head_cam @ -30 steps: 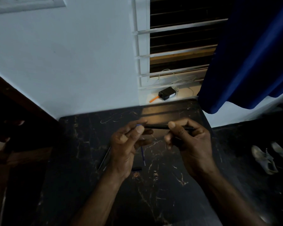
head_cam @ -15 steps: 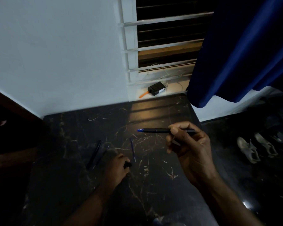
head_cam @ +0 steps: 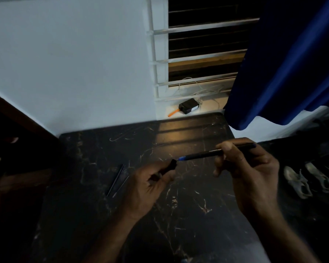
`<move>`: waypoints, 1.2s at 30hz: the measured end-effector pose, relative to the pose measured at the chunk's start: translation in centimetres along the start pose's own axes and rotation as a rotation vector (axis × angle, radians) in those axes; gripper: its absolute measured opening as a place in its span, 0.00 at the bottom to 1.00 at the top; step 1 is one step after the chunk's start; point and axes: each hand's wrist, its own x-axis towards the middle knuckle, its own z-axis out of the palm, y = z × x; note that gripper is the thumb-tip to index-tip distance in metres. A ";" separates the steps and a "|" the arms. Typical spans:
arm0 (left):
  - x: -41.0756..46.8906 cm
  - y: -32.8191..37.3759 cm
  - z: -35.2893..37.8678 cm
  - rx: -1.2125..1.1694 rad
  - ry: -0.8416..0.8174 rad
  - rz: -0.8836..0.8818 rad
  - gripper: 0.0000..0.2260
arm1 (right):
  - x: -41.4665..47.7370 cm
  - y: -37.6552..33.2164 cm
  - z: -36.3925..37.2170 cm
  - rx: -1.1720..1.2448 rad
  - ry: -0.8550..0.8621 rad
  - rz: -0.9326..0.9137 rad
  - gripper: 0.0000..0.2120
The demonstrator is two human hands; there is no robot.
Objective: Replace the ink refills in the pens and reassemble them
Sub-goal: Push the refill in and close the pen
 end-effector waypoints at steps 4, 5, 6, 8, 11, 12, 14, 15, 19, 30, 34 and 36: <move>0.8 2.8 -0.7 -0.117 0.000 0.073 0.09 | 0.8 -0.4 -0.3 -0.086 -0.002 -0.061 0.06; 0.9 3.1 -0.8 -0.127 -0.006 0.081 0.11 | 0.9 -0.5 -0.4 -0.091 0.000 -0.072 0.06; 1.0 3.2 -0.9 -0.130 -0.011 0.092 0.12 | 0.9 -0.6 -0.4 -0.095 0.004 -0.079 0.06; 0.9 3.4 -1.1 -0.108 -0.016 0.124 0.12 | 0.9 -0.7 -0.5 -0.092 -0.003 -0.086 0.06; 0.7 4.1 -1.3 -0.091 -0.030 0.147 0.12 | 0.6 -0.6 -0.5 -0.084 -0.041 -0.059 0.06; 0.7 4.3 -1.3 -0.089 -0.037 0.155 0.11 | 0.3 -0.5 -0.4 -0.079 -0.058 -0.038 0.06; 0.6 4.7 -1.1 -0.103 -0.047 0.145 0.11 | -0.1 0.0 -0.1 -0.044 -0.087 0.000 0.08; 0.5 4.9 -0.9 -0.132 -0.050 0.119 0.11 | -0.3 0.2 0.1 -0.013 -0.095 0.012 0.08; 0.7 5.6 -0.4 -0.249 -0.073 0.034 0.09 | -0.2 0.5 0.6 0.114 -0.106 0.050 0.05; 0.7 -1.0 0.0 0.044 -0.298 -0.186 0.07 | 0.6 6.8 -4.9 -0.550 -0.513 0.332 0.02; -2.5 -6.6 0.9 0.123 -0.284 -0.364 0.12 | -2.0 13.2 -5.9 -0.889 -0.598 0.230 0.05; -3.9 -9.1 0.4 0.091 -0.133 -0.490 0.10 | -2.8 17.5 -6.0 -0.910 -0.515 0.255 0.07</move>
